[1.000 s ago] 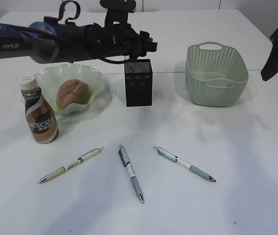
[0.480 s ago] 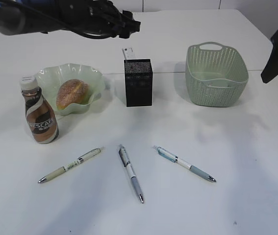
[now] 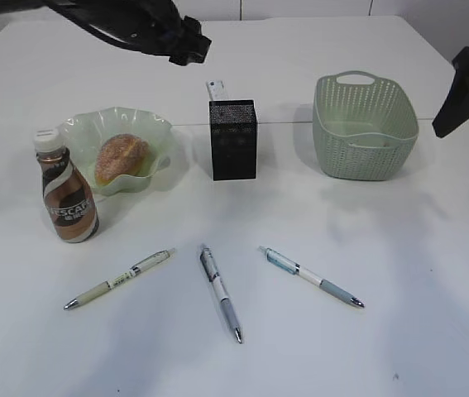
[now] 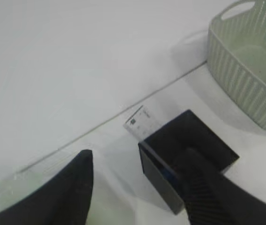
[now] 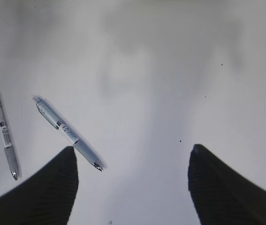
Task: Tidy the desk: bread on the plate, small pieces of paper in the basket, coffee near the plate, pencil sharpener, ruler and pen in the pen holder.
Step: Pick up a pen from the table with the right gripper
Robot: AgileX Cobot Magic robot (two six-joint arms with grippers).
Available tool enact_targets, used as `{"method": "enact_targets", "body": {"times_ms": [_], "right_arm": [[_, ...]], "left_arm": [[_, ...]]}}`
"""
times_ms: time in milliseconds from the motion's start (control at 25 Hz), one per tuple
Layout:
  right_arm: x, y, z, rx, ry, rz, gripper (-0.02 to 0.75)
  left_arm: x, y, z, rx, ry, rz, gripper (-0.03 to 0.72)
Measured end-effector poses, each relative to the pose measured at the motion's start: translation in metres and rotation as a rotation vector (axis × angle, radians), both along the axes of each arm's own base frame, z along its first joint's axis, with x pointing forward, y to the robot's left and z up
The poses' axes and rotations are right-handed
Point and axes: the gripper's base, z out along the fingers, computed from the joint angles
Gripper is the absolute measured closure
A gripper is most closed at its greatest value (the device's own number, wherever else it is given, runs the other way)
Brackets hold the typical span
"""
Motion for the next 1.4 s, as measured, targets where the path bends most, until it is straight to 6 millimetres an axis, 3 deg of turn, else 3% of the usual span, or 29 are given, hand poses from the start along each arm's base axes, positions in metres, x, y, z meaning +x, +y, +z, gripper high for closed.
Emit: {"method": "enact_targets", "body": {"times_ms": [400, 560, 600, 760, 920, 1400], "right_arm": [[0.001, 0.010, 0.002, 0.044, -0.018, 0.038, 0.169], [0.002, 0.032, 0.001, 0.036, -0.016, 0.104, 0.169], [0.001, 0.050, 0.001, 0.017, -0.013, 0.163, 0.169], [-0.004, 0.085, -0.001, -0.040, -0.008, 0.282, 0.169], [-0.007, 0.101, -0.002, -0.063, -0.009, 0.338, 0.169], [-0.013, 0.131, -0.009, -0.166, -0.020, 0.532, 0.169]], "left_arm": [[-0.025, 0.052, 0.037, 0.000, 0.243, 0.112, 0.265], [-0.038, 0.072, 0.051, 0.003, 0.333, 0.160, 0.265], [-0.042, 0.076, 0.052, 0.012, 0.363, 0.177, 0.266], [-0.056, 0.101, 0.061, 0.063, 0.460, 0.244, 0.277], [-0.072, 0.120, 0.078, 0.084, 0.508, 0.284, 0.281], [-0.101, 0.132, 0.115, 0.101, 0.449, 0.319, 0.281]]}}
